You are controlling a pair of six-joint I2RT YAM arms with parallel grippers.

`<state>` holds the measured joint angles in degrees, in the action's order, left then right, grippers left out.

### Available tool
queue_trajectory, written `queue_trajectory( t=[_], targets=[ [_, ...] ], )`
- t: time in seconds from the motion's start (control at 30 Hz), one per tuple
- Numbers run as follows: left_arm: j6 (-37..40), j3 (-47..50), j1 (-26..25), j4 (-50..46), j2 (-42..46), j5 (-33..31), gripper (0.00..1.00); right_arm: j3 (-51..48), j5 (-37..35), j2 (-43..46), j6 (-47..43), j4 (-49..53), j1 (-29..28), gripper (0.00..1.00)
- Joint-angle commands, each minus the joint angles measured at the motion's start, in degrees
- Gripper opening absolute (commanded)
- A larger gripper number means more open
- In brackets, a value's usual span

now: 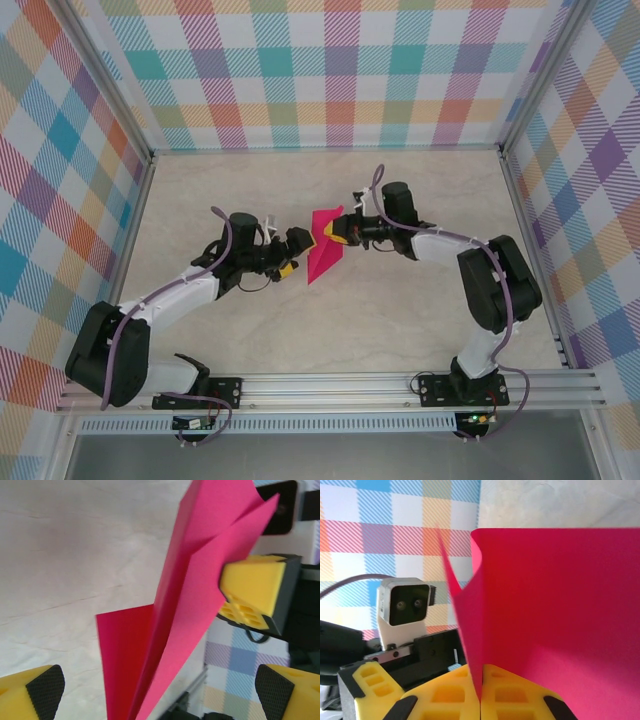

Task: Fold a paper plane with a square sheet of paper (pick it up from the middle)
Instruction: Pick up the paper from the center of the table, then turn over the paper at the center of the table.

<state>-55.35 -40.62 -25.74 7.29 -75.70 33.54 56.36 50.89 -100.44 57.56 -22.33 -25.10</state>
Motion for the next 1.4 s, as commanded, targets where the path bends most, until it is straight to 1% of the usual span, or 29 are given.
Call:
queue_trajectory(
  t=[0.0,0.1,0.2,0.27,0.3,0.37,0.4,0.47,0.67,0.87,0.97,1.2,1.37],
  targets=[
    [-3.7,1.1,0.7,5.8,0.5,4.9,1.00,1.9,4.5,3.6,5.0,-4.3,0.0,0.06],
    [-4.8,2.0,0.7,7.5,0.6,5.2,1.00,2.5,4.5,4.9,5.8,-3.4,0.0,0.06],
    [-6.7,2.8,0.6,11.1,0.1,6.7,1.00,2.6,4.9,5.5,6.6,-3.5,0.0,0.06],
    [-8.7,3.1,0.4,14.2,-0.4,7.6,0.98,2.6,5.0,5.4,7.0,-3.8,-0.1,0.06],
    [-9.8,3.5,0.3,15.9,-0.4,7.5,0.95,2.5,5.2,5.2,7.4,-4.1,-0.1,0.06],
    [-11.9,4.7,0.1,21.2,-0.2,6.9,0.83,2.2,5.2,5.0,8.2,-5.1,-0.2,0.06],
    [-13.3,5.6,0.0,24.2,0.0,6.3,0.76,2.0,4.8,5.0,8.4,-5.2,-0.2,0.07],
    [-14.9,6.3,-0.1,28.2,0.3,5.7,0.66,1.7,4.7,4.8,9.0,-6.2,-0.2,0.07],
    [-15.7,7.1,-0.6,32.6,1.3,4.3,0.52,1.8,5.2,4.1,9.7,-6.6,-0.2,0.07],
    [-14.6,7.7,-0.6,33.0,3.1,3.9,0.37,1.6,5.7,3.8,9.7,-6.2,-0.3,0.07],
    [-14.0,7.6,-0.7,31.6,3.4,3.6,0.29,1.6,5.9,3.8,9.8,-6.2,-0.2,0.07],
    [-13.6,7.5,-0.7,30.8,2.8,3.3,0.19,1.5,6.2,3.8,9.7,-6.2,-0.3,0.08],
    [-12.0,7.1,-0.7,27.9,3.5,2.5,0.07,1.6,6.2,4.1,7.5,-3.2,-0.3,0.11]
  ],
)
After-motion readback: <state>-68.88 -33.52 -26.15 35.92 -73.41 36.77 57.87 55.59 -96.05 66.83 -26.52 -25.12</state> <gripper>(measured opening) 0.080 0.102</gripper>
